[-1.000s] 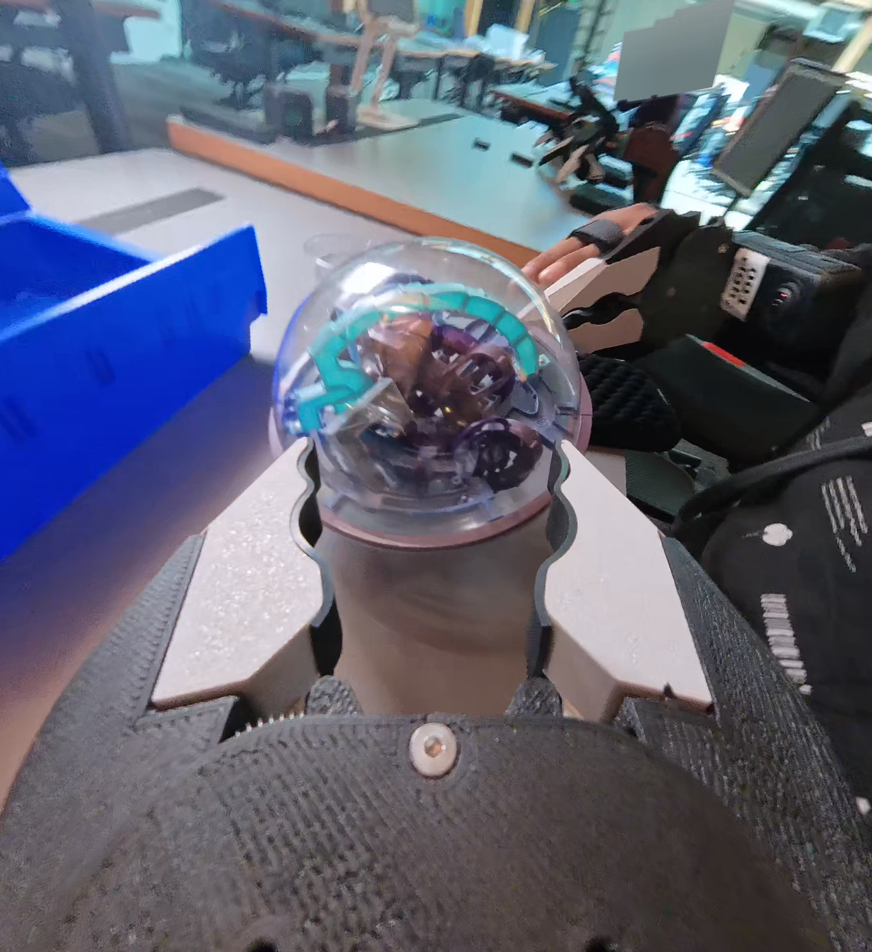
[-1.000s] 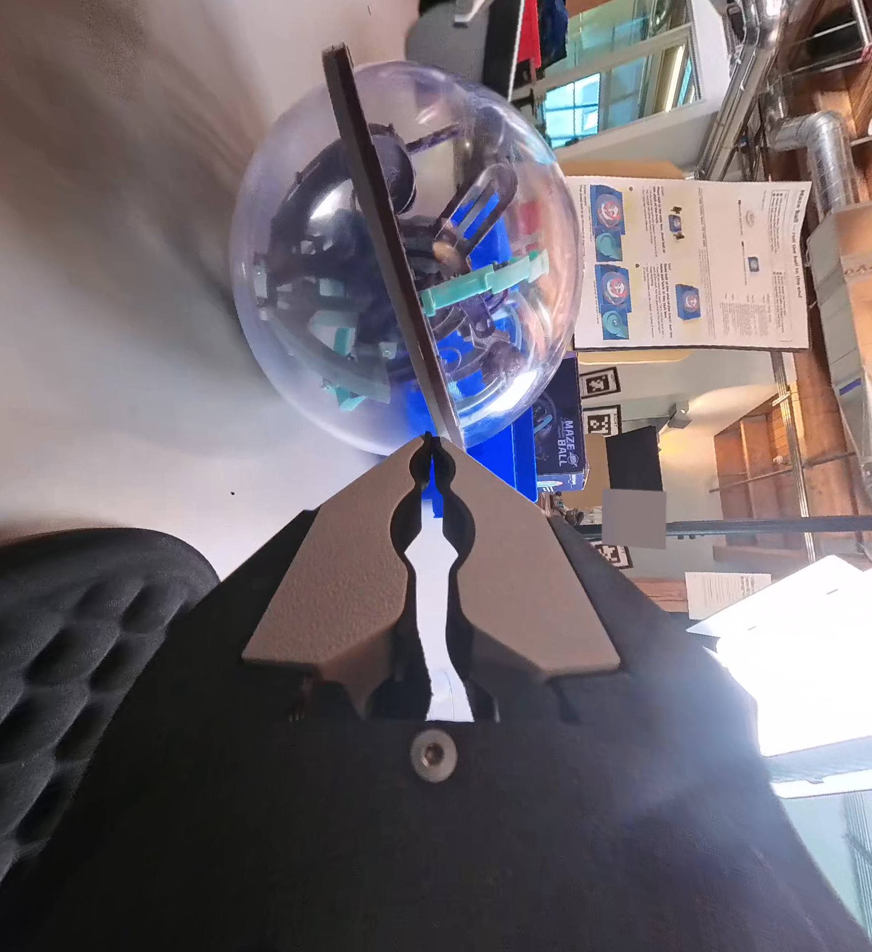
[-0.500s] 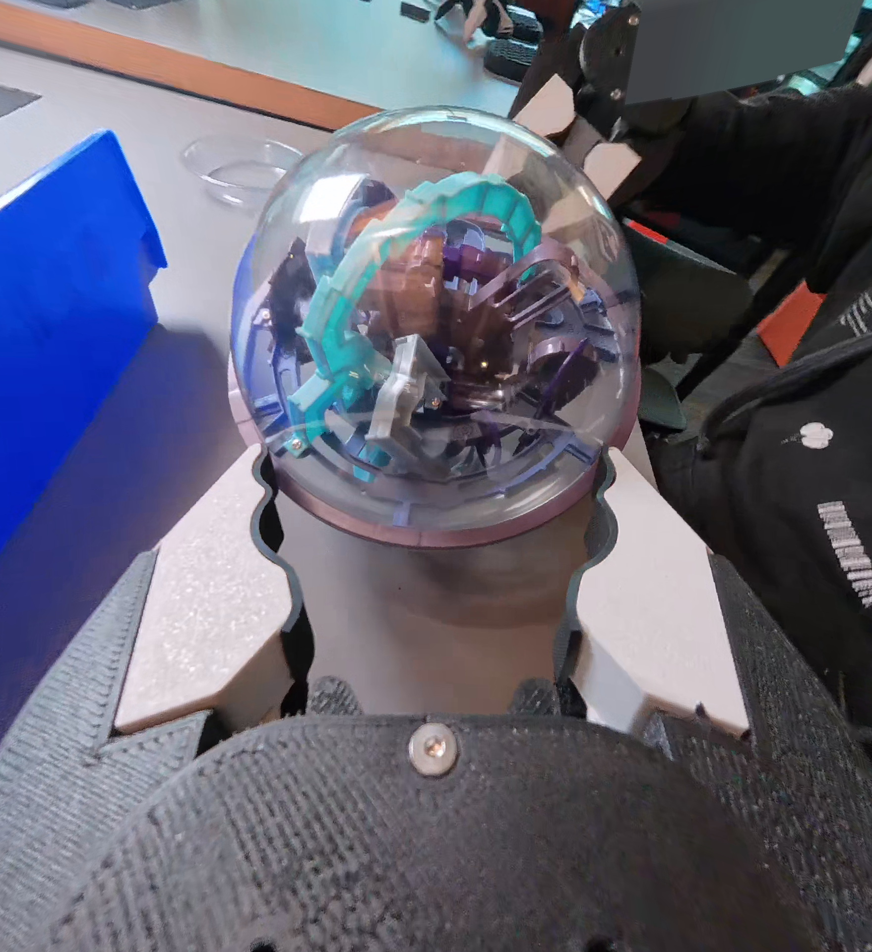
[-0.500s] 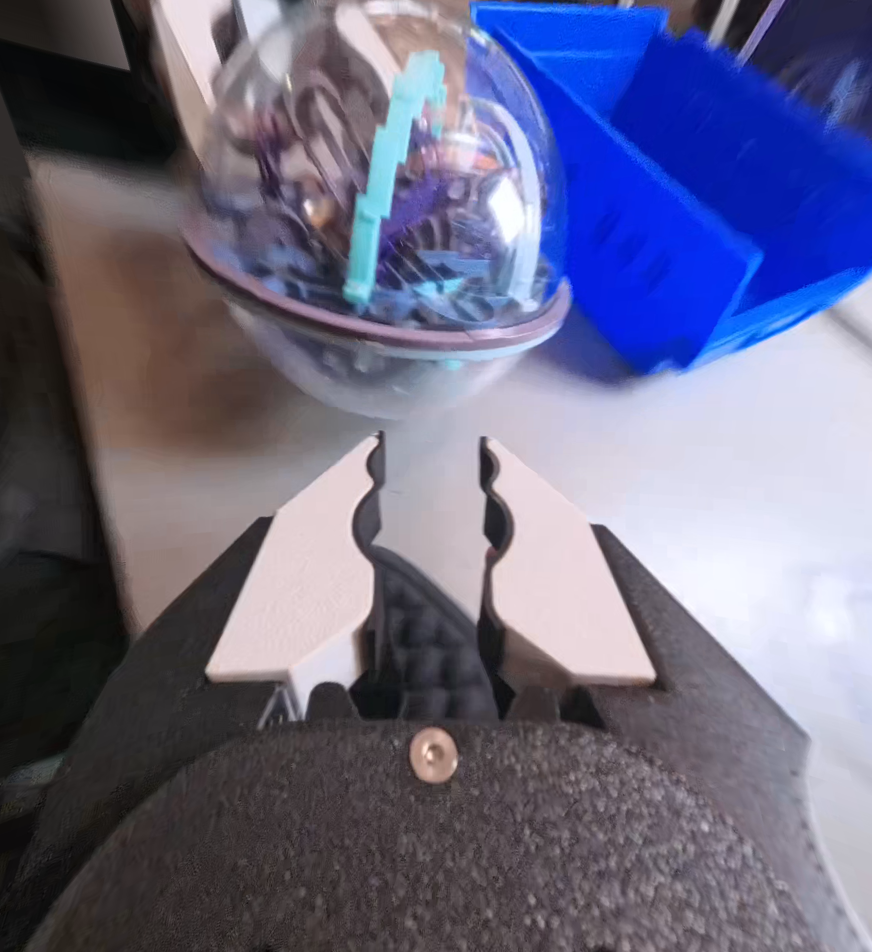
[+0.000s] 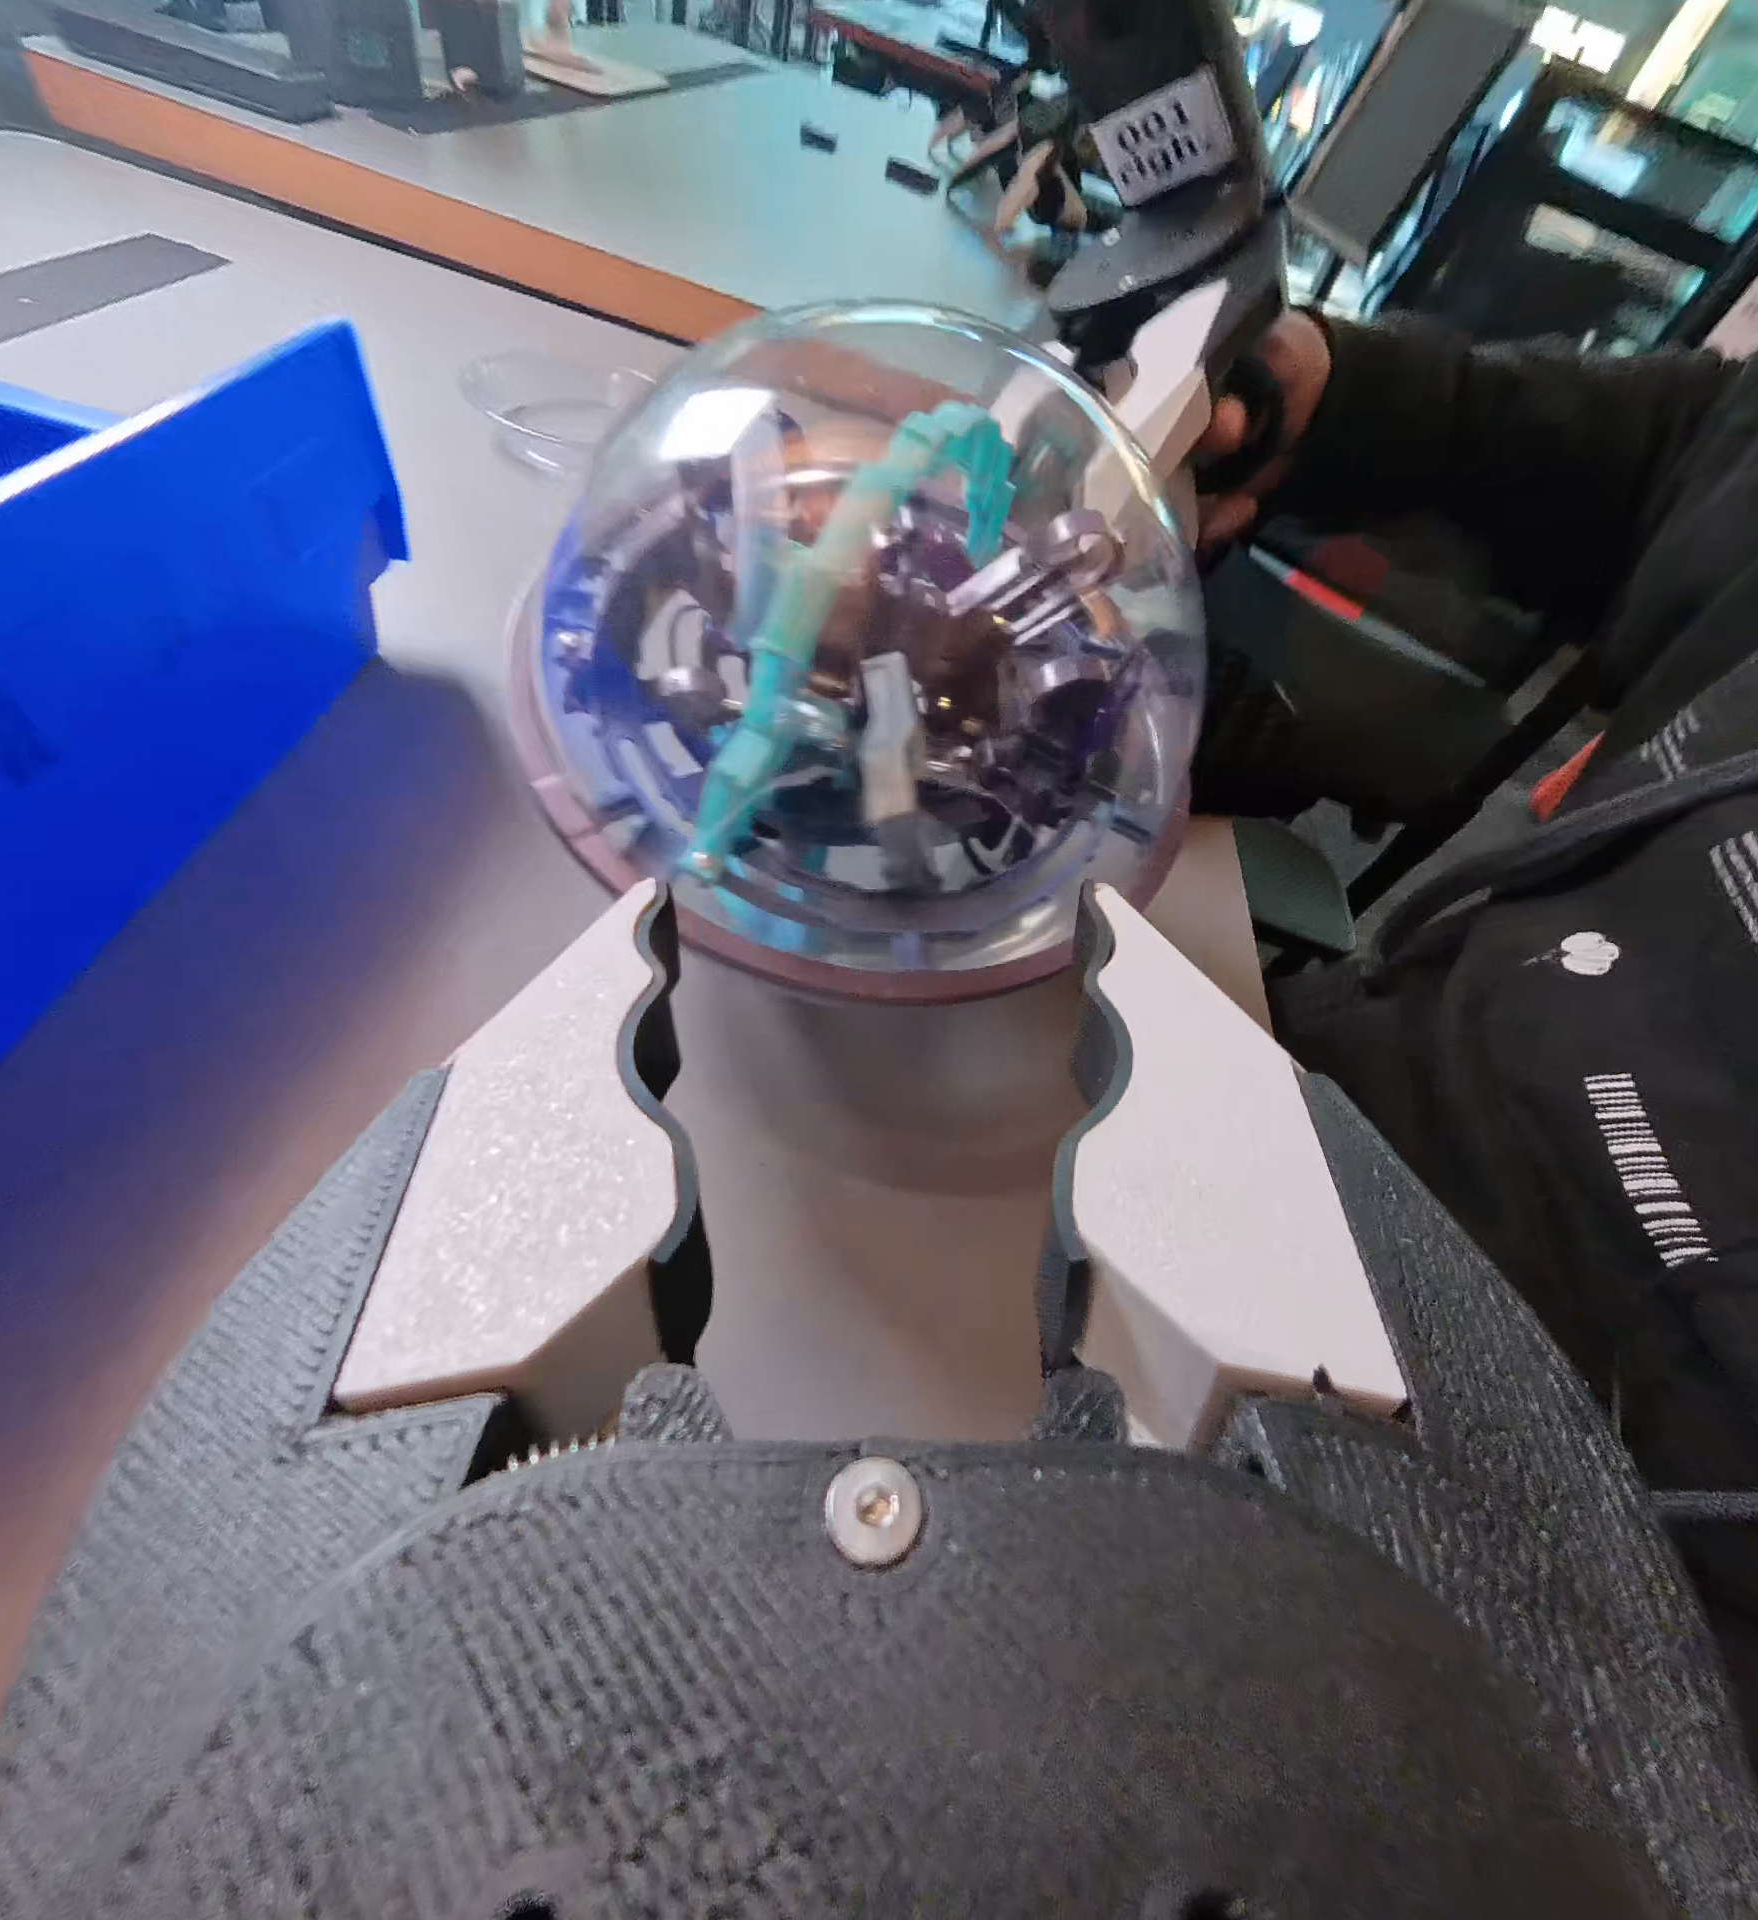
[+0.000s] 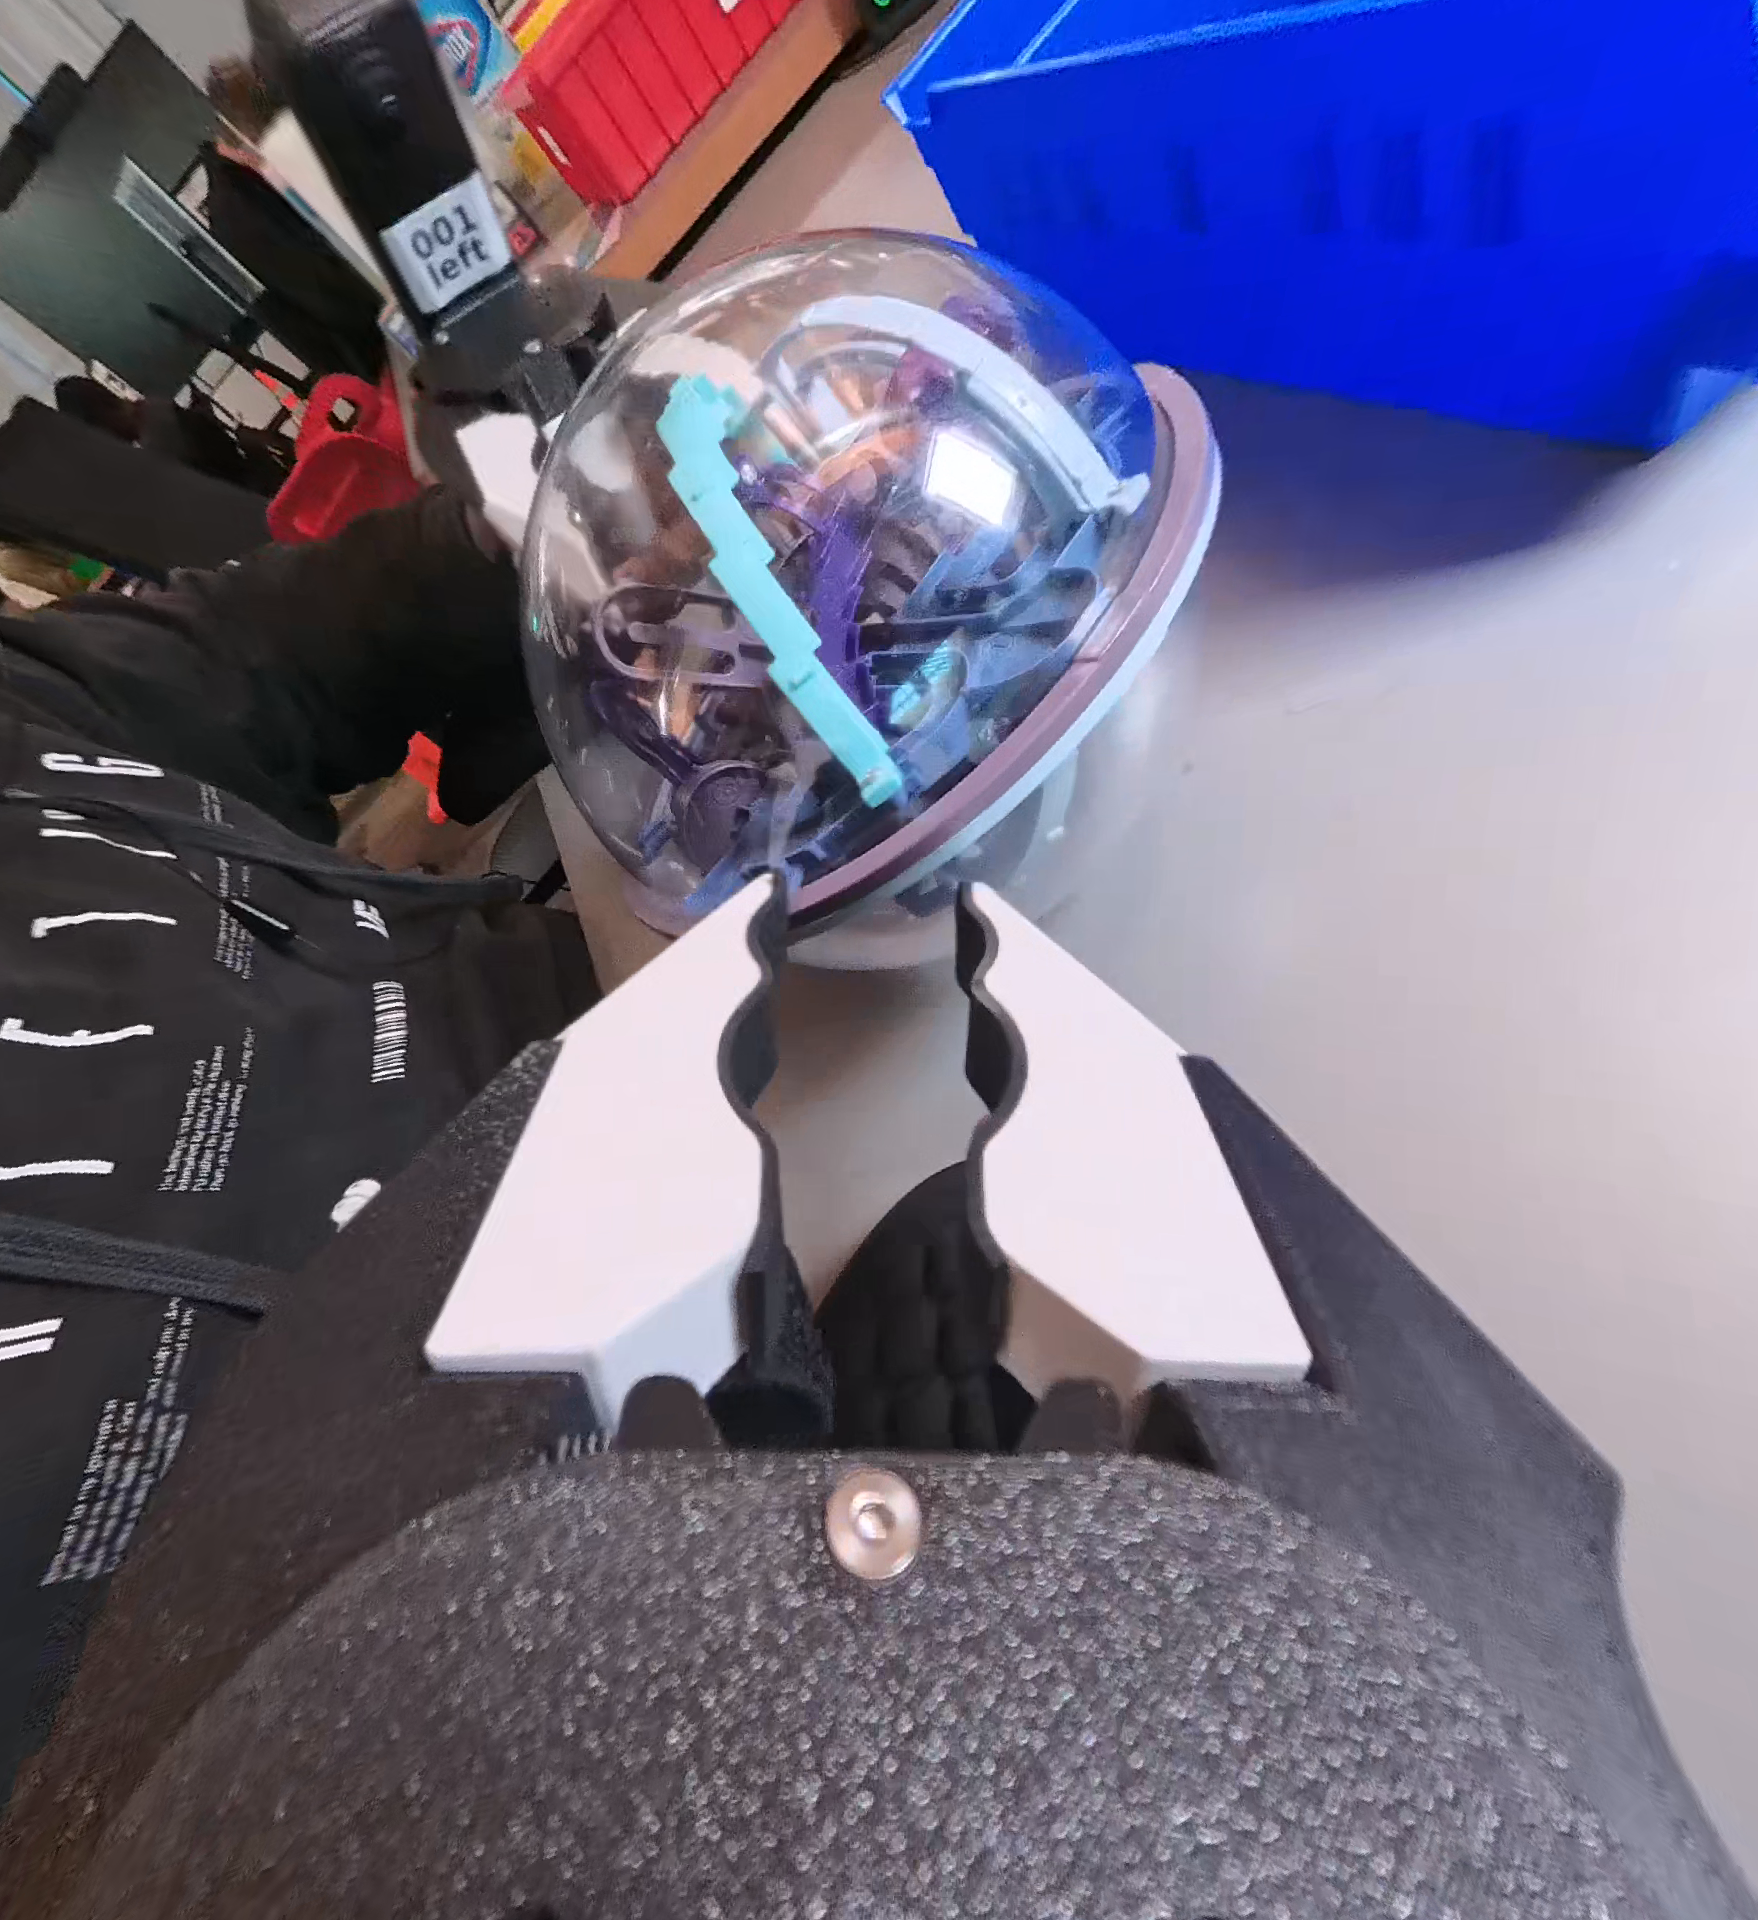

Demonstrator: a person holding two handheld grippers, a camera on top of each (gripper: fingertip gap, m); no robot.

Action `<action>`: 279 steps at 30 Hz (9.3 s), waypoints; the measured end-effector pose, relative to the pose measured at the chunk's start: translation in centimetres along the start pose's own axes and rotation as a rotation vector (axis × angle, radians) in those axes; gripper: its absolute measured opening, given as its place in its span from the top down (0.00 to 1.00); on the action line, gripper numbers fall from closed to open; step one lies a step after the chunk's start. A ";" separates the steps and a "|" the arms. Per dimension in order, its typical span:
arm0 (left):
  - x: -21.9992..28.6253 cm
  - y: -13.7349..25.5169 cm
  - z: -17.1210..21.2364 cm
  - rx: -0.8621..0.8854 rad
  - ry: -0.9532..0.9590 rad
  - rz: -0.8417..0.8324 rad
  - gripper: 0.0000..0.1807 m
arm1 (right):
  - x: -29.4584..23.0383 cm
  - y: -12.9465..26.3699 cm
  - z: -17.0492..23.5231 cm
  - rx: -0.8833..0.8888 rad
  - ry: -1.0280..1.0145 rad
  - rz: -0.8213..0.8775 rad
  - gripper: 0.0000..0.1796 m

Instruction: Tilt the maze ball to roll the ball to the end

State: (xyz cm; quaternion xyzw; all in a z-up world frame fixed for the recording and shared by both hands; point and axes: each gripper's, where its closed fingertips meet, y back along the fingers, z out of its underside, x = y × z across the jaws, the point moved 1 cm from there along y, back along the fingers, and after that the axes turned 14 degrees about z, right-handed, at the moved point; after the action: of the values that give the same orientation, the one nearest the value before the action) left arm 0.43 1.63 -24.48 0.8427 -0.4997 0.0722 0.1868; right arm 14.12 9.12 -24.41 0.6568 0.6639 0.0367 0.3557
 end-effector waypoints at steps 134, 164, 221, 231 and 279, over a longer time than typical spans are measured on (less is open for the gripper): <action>-10.3 -0.1 -0.1 0.133 0.386 0.149 0.81 | 3.8 0.0 -4.2 0.058 0.022 0.028 1.00; -5.7 -6.0 3.6 -0.249 0.251 0.019 0.79 | 3.4 -0.7 -6.4 0.045 0.090 0.272 0.82; -5.9 -4.6 -0.5 -0.084 0.431 0.126 0.46 | 5.9 -1.5 -6.8 0.103 0.215 -0.109 0.55; -5.6 -4.5 -0.1 -0.042 0.520 0.184 0.46 | 5.5 -2.0 -7.9 0.073 0.203 -0.104 0.56; -8.8 1.2 -3.1 0.211 0.554 0.271 0.54 | 3.7 -5.0 -4.8 0.042 0.607 0.063 0.47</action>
State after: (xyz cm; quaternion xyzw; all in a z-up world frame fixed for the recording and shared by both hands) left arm -4.74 9.49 -24.04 0.7317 -0.5272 0.3741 0.2161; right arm 7.88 13.75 -24.99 0.6433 0.7197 0.2285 0.1262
